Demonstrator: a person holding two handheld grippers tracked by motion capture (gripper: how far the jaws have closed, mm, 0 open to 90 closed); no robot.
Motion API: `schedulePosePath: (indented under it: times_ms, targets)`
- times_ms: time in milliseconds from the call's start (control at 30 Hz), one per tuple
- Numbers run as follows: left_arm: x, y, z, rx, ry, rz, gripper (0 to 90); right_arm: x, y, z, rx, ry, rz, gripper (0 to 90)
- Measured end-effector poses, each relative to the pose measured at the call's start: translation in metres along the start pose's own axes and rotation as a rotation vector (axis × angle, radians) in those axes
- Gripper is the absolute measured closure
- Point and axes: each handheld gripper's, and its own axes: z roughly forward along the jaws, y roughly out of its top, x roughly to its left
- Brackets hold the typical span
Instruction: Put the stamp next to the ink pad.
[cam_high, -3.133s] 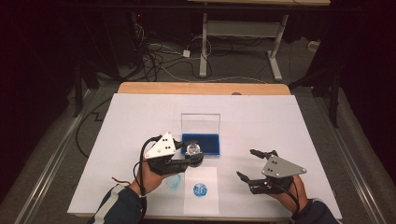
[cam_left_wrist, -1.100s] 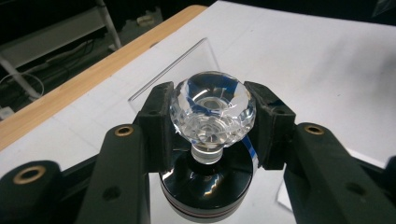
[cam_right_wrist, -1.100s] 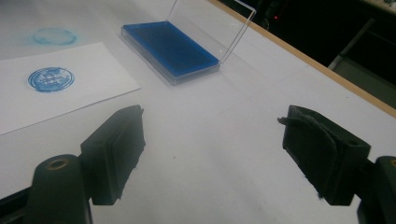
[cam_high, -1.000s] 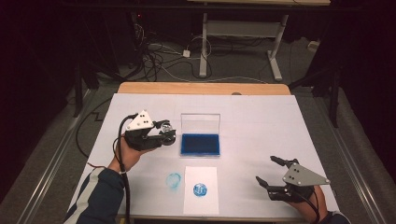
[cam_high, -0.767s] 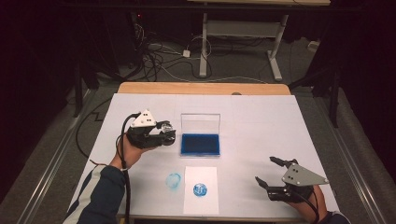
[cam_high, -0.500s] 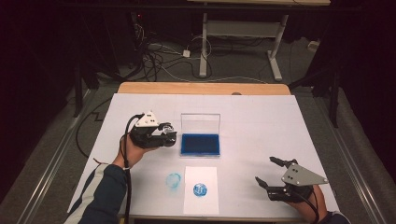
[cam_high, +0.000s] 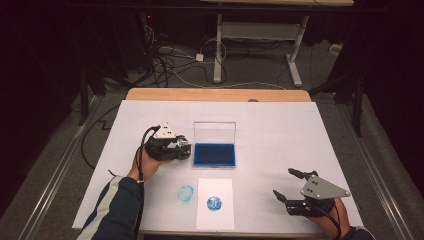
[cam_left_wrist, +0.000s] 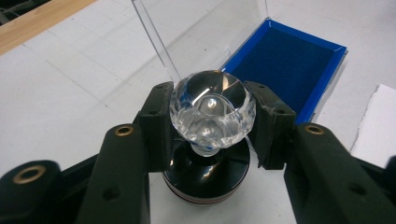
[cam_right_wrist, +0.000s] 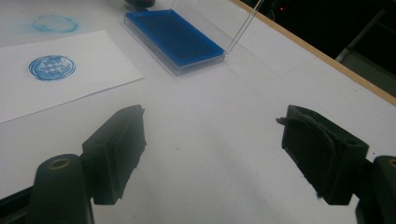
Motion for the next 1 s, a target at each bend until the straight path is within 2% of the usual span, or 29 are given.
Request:
schedulePosePath:
  times_ms: [400, 667, 1000]
  targets:
    - [0.000, -0.009, 0.012, 0.004, -0.002, -0.022, 53.7, 0.001, 0.000, 0.001, 0.007, 0.004, -0.004, 22.0]
    - [0.003, -0.013, 0.012, -0.018, -0.015, -0.058, 53.6, 0.000, 0.000, 0.002, 0.013, 0.004, -0.008, 22.3]
    - [0.004, -0.018, 0.013, -0.040, -0.030, -0.078, 53.4, 0.002, 0.000, 0.003, 0.024, 0.005, -0.012, 23.7]
